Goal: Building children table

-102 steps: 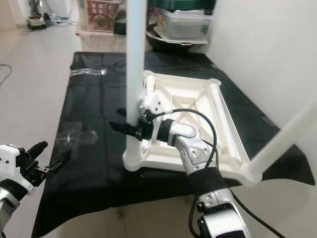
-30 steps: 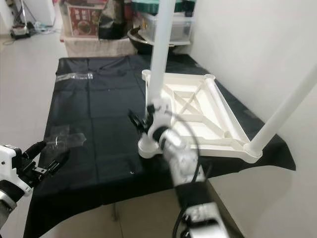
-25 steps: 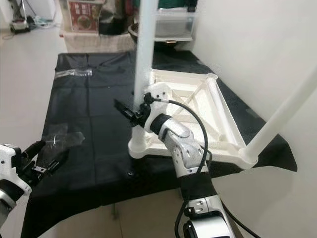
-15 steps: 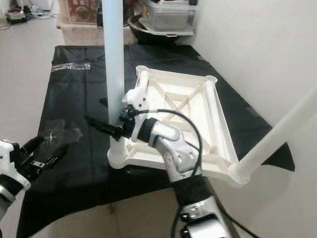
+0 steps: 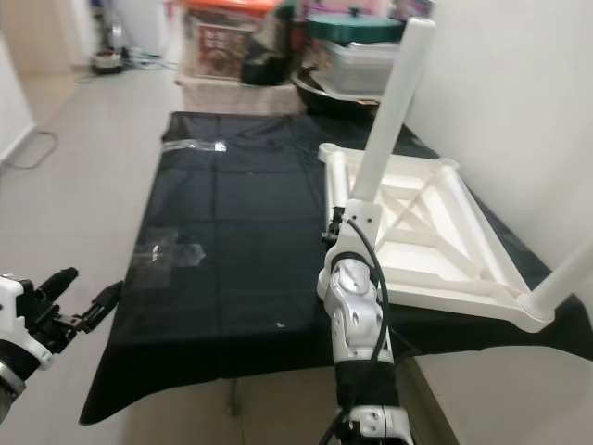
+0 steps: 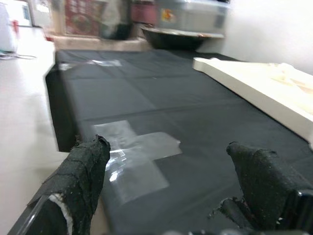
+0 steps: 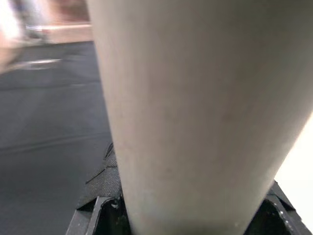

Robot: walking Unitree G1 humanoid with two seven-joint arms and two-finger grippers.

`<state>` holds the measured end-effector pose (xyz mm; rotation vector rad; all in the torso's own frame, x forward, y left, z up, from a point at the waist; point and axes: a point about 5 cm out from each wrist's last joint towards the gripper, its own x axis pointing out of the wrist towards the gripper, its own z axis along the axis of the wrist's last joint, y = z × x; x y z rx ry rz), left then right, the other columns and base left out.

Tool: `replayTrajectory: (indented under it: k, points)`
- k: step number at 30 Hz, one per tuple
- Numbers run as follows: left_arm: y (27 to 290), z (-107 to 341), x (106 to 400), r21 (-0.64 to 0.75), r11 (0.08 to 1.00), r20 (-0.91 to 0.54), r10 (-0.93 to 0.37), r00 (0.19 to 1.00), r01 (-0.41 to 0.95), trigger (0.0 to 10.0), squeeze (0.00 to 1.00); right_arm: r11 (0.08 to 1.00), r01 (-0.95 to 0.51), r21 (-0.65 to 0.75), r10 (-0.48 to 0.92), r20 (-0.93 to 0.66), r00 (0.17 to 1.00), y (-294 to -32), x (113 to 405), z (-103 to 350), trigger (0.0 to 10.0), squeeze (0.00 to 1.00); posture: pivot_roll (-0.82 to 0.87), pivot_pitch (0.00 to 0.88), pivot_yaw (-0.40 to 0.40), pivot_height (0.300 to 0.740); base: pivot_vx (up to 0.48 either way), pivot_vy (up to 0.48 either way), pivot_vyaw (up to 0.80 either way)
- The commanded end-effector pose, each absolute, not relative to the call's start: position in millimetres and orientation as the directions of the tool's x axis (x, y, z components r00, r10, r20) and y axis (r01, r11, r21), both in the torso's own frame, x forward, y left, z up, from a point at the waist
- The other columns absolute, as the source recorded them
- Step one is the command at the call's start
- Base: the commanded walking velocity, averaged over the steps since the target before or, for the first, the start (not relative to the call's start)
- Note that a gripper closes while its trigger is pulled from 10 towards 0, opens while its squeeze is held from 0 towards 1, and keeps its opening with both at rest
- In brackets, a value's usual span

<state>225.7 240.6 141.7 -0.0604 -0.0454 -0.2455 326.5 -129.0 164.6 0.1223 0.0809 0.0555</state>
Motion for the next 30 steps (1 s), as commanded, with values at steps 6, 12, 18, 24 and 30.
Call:
replayTrajectory:
  k: [6,12,18,24,30]
  points:
    - [238,140,227,-0.064,0.964,0.053,-0.254,0.966,0.257,10.0,0.0,0.901,-0.389,0.192,0.364,0.156,0.918,-90,330,204,10.0,1.0,0.09,0.0,-0.1,0.74,0.0,0.0,0.0]
    - [239,139,228,-0.062,0.965,0.052,-0.25,0.967,0.253,10.0,0.0,0.795,-0.592,0.128,0.56,0.218,0.799,-83,339,229,10.0,0.0,0.11,0.0,-0.111,0.74,0.0,0.0,0.0]
    - [239,140,231,-0.061,0.967,0.057,-0.245,0.968,0.248,10.0,0.0,0.328,-0.944,-0.029,0.935,0.151,0.32,-52,306,220,9.5,0.0,0.13,0.0,-0.128,0.74,0.0,0.0,0.0]
    - [239,140,230,-0.061,0.969,0.059,-0.237,0.97,0.241,10.0,0.0,0.544,-0.839,-0.019,0.839,0.015,0.543,-45,326,186,0.0,0.0,0.13,0.0,-0.133,0.74,0.0,0.0,0.0]
    - [238,141,228,-0.062,0.967,0.061,-0.244,0.968,0.248,10.0,0.0,0.992,0.122,-0.019,-0.122,-0.289,0.949,-141,363,134,0.0,0.0,0.11,0.0,-0.116,0.74,0.0,0.0,0.0]
